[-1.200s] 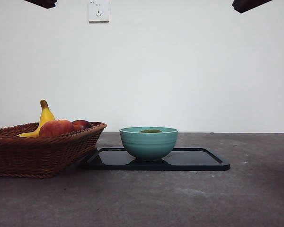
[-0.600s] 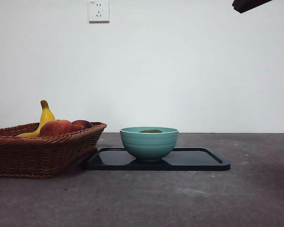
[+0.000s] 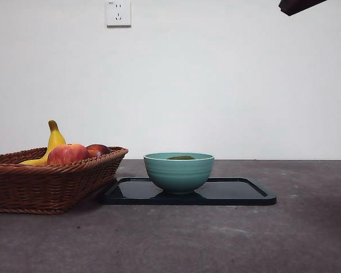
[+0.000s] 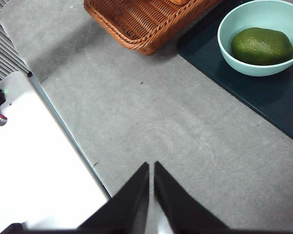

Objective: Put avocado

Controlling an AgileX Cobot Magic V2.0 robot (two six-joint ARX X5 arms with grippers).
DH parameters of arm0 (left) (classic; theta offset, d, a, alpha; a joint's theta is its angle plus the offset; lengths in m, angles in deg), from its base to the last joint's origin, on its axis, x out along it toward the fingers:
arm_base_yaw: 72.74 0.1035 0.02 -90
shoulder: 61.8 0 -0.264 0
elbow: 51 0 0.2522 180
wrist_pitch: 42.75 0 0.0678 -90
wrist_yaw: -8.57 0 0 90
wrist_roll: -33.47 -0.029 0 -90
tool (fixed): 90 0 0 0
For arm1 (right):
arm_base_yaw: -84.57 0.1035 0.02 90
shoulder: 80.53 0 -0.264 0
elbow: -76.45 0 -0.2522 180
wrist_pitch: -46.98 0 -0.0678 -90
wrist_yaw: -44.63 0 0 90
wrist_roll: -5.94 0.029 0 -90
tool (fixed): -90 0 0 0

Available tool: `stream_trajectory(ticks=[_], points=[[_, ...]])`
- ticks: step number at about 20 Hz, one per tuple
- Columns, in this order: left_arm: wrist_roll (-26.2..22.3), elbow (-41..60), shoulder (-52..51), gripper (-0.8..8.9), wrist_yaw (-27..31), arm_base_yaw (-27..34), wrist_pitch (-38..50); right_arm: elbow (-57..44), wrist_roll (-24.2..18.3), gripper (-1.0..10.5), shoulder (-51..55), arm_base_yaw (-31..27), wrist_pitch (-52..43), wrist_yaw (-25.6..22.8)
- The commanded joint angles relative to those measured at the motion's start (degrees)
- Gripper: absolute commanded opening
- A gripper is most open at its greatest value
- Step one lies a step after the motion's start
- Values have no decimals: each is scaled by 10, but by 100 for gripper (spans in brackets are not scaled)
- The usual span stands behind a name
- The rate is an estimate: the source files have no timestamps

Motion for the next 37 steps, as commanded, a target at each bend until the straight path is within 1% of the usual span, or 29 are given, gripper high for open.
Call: stream_trajectory(ticks=[1, 6, 11, 18, 20, 36, 37], points=[[29, 66, -42, 9, 2, 5, 9, 6, 4, 7, -3, 6, -6, 2], [63, 179, -122, 9, 2, 7, 7, 6, 4, 7, -3, 6, -6, 2], [74, 227, -159, 9, 3, 7, 4, 6, 4, 7, -3, 6, -6, 2], [73, 227, -159, 9, 4, 7, -81, 6, 4, 7, -3, 6, -6, 2], [67, 227, -159, 9, 4, 7, -80, 6, 4, 7, -3, 6, -6, 2], [67, 227, -159, 9, 3, 7, -80, 6, 3, 7, -2, 6, -5, 2], [67, 227, -159, 9, 3, 7, -80, 6, 3, 7, 7, -4, -5, -1]])
